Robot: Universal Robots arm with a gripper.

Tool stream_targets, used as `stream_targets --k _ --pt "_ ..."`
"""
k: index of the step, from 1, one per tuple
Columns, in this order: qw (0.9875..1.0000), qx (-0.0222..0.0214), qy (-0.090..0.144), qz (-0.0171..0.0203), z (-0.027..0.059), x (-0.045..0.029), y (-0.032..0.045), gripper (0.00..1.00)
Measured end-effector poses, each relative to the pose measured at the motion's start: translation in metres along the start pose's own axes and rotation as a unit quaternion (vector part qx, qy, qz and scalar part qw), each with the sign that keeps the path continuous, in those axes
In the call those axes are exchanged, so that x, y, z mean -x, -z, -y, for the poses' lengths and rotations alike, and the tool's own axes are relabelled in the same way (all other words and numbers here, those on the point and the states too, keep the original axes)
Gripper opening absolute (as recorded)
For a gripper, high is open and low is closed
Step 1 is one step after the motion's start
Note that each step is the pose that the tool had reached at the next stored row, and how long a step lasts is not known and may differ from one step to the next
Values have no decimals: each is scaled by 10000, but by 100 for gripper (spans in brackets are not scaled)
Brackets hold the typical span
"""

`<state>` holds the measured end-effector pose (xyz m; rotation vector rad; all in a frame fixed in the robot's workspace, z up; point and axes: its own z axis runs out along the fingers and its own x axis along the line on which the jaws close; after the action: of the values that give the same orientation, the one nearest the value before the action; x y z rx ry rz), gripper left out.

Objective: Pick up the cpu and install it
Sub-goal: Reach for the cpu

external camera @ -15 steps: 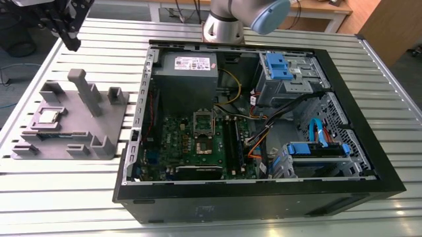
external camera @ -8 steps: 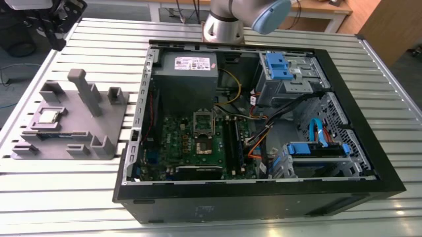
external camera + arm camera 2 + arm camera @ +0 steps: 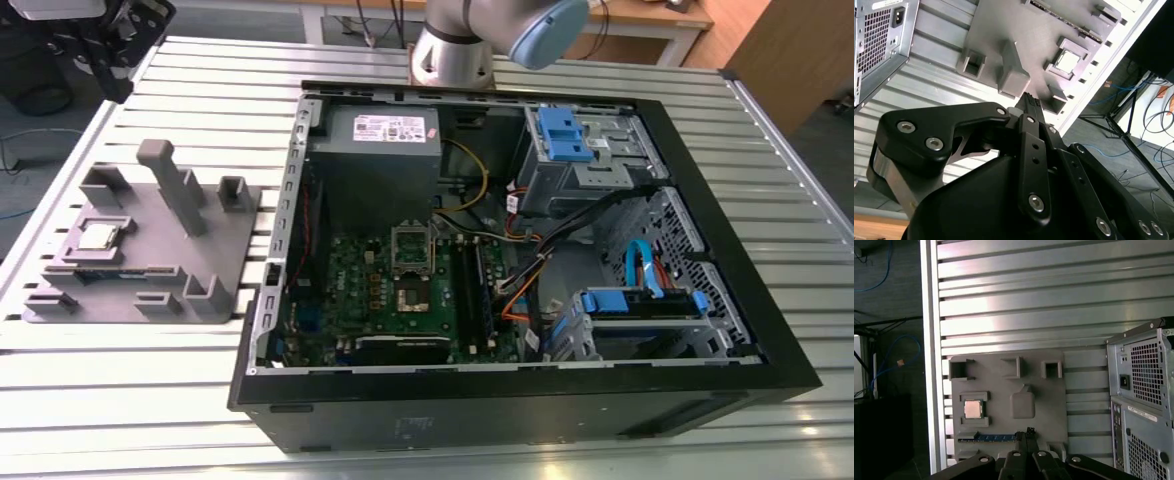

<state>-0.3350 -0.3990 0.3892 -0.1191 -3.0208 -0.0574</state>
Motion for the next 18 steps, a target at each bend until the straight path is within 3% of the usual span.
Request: stream_targets --k 2,4,5,12,18 --pt "10000 5 1 35 0 -2 -3 11" --pt "9999 14 7 125 0 -1 -6 11" --pt "9999 16 8 145 0 -1 -5 11" --pt "9999 18 8 158 1 -14 -8 11" --pt "9998 21 11 209 9 -102 -25 11"
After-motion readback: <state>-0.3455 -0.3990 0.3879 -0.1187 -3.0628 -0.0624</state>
